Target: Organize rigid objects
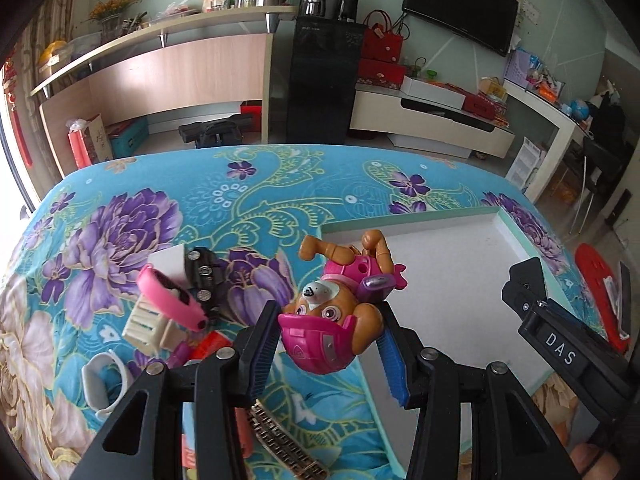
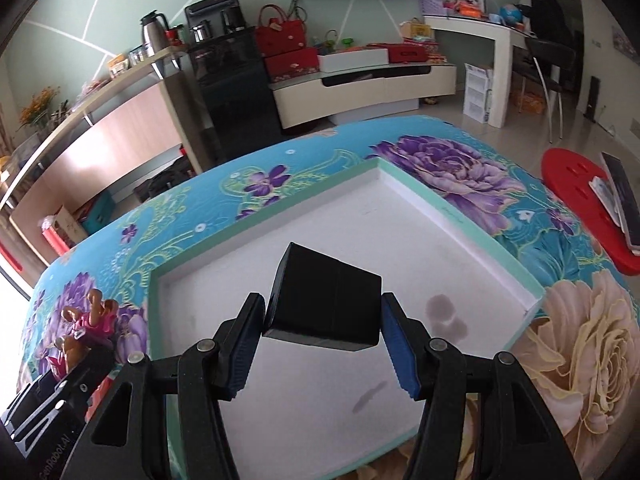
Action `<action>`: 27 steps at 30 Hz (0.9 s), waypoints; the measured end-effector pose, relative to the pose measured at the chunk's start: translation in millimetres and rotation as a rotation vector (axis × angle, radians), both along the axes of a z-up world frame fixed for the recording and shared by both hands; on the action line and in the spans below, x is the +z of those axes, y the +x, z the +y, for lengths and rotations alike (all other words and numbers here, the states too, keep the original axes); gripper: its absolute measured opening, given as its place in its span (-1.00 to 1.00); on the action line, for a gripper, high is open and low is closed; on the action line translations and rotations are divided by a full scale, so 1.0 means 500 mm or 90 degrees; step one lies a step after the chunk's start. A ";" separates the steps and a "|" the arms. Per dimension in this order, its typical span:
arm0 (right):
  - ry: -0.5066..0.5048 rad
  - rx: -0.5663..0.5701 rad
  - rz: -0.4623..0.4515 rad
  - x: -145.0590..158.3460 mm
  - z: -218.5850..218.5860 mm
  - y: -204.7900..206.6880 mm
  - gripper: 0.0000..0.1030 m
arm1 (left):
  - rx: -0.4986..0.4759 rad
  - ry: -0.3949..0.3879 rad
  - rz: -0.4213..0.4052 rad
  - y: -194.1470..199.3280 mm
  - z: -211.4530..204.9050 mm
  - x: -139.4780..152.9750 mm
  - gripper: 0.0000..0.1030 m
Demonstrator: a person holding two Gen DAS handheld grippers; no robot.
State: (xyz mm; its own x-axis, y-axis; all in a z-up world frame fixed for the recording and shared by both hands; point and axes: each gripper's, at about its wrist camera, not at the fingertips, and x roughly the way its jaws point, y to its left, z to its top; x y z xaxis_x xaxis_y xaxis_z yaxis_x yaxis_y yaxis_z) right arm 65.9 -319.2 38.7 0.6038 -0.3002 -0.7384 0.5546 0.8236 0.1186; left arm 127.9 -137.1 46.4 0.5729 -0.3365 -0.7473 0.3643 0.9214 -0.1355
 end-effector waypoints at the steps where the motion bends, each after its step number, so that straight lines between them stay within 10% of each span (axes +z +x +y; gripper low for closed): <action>1: -0.002 -0.009 0.003 -0.003 -0.015 -0.006 0.17 | -0.007 0.004 0.001 0.002 -0.015 -0.004 -0.02; 27: 0.033 -0.057 0.071 -0.049 -0.102 -0.031 0.17 | -0.055 0.071 0.027 -0.004 -0.155 -0.091 0.26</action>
State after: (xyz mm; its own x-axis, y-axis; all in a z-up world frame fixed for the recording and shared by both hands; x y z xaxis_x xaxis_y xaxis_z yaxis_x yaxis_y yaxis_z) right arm 50.5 -370.2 14.3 0.4902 -0.3092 -0.8149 0.6379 0.7644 0.0937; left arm 125.9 -214.5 1.0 0.5124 -0.2965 -0.8060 0.4387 0.8972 -0.0511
